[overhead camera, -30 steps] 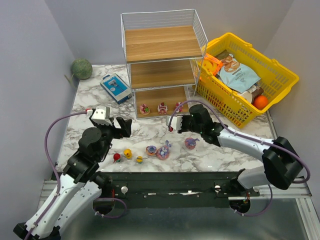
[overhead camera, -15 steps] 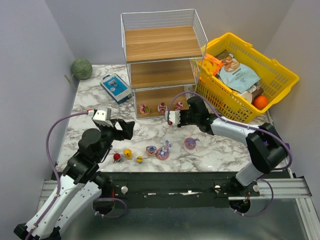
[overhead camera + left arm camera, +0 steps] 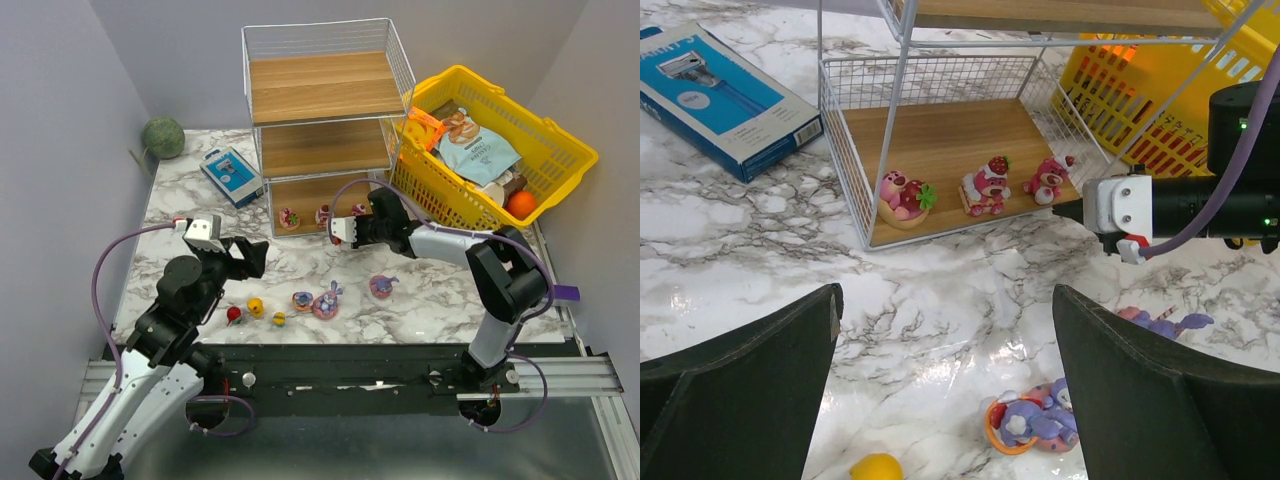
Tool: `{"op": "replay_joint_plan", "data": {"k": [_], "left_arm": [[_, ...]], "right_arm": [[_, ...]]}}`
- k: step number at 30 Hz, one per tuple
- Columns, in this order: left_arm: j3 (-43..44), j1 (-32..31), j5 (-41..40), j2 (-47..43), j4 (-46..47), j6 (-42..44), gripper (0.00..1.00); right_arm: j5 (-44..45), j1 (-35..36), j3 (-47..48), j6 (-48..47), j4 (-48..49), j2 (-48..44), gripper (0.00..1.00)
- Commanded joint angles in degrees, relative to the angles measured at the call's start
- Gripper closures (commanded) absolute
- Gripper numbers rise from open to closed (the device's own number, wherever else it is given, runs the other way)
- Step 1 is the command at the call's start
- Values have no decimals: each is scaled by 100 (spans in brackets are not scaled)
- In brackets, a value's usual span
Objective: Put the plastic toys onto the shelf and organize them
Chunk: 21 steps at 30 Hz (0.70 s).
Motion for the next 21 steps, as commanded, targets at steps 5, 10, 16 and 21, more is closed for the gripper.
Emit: {"op": "replay_joint_plan", "data": {"k": [5, 10, 16, 21], "left_arm": [[-31, 88, 129, -78, 24, -63, 7], [-57, 167, 208, -96, 42, -81, 7], [-57, 246, 314, -51, 68, -99, 7], [-66, 299, 366, -69, 68, -107, 7]], "right_arm": [[100, -74, 463, -229, 30, 373, 99], [153, -91, 595, -326, -93, 496, 99], [171, -100, 604, -414, -146, 584, 99], [188, -118, 587, -414, -146, 611, 99]]}}
